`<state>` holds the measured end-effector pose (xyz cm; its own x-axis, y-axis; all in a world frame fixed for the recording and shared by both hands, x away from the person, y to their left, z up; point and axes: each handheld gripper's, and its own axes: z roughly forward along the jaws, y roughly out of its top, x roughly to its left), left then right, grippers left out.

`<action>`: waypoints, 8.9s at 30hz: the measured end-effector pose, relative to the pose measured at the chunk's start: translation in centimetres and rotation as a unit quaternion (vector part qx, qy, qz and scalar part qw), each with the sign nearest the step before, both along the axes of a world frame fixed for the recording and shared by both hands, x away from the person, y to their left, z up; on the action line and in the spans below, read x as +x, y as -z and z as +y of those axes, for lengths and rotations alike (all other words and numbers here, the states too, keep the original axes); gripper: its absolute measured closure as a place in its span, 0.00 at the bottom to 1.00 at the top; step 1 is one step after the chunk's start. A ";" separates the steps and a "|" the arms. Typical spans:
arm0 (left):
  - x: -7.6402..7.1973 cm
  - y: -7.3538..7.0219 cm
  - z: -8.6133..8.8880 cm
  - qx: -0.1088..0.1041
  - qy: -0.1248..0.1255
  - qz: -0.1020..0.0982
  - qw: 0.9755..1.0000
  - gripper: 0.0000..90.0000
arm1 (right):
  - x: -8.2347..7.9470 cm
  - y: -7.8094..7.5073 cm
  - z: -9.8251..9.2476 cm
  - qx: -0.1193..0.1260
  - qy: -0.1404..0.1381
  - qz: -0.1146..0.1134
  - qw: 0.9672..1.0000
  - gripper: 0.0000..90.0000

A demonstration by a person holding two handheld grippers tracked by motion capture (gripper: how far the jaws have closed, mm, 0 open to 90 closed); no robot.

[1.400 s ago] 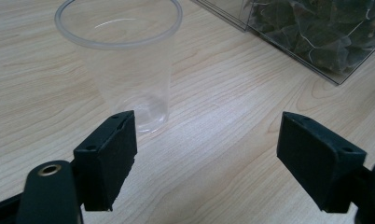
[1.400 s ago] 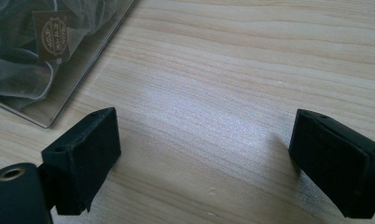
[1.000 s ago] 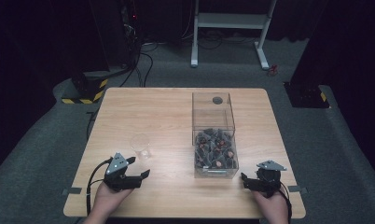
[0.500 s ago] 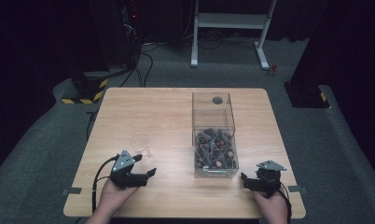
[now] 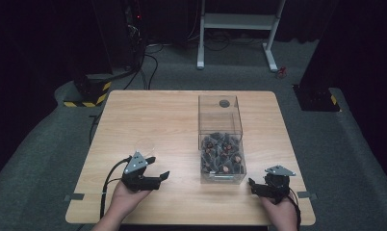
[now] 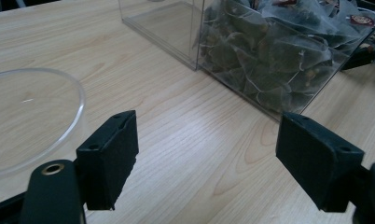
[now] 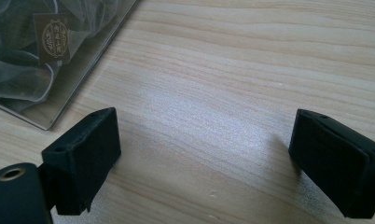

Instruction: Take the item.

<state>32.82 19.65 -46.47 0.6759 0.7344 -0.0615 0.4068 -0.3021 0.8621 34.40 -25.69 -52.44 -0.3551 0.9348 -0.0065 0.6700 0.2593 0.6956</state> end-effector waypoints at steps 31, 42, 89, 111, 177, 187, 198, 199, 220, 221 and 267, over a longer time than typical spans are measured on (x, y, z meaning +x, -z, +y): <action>1.9 -1.2 -4.4 -0.020 0.040 0.003 0.999 0.26 | 0.0 0.0 0.0 0.000 -0.003 0.000 1.000 0.10; 2.4 -1.7 -5.5 -0.019 0.050 0.000 0.999 0.26 | 0.0 0.0 0.0 -0.001 -0.005 -0.001 1.000 0.10; 5.3 -3.2 -11.5 -0.020 0.098 0.011 0.995 0.30 | 0.0 0.0 0.0 -0.001 -0.008 -0.002 1.000 0.10; 6.1 -3.2 -13.7 0.002 0.094 0.000 0.996 0.52 | -0.1 0.0 0.0 0.000 -0.009 0.000 1.000 0.10; 5.0 -5.2 -8.9 -0.058 0.053 -0.035 0.996 0.99 | -0.1 0.0 0.0 0.000 -0.011 0.000 1.000 0.10; 5.0 -5.4 -7.0 -0.065 0.034 -0.037 0.997 0.99 | -0.1 0.0 0.0 0.000 -0.011 0.000 1.000 0.10; 5.1 -5.4 -4.9 -0.067 0.015 -0.041 0.997 0.99 | -0.1 0.0 0.0 0.000 -0.011 0.000 1.000 0.10; 5.2 -5.4 -4.5 -0.067 0.011 -0.042 0.997 0.99 | -0.1 0.0 0.0 0.000 -0.011 -0.001 1.000 0.10; 5.3 -5.2 -0.8 -0.061 -0.024 -0.045 0.997 0.99 | -0.1 0.0 0.0 0.000 -0.011 -0.001 1.000 0.10; 5.3 -5.2 -0.6 -0.060 -0.025 -0.045 0.997 0.99 | -0.1 0.0 0.0 0.000 -0.011 -0.001 1.000 0.10; 4.8 -4.5 6.2 -0.068 -0.098 -0.043 0.992 0.99 | -0.1 0.0 0.1 0.000 -0.009 -0.001 1.000 0.10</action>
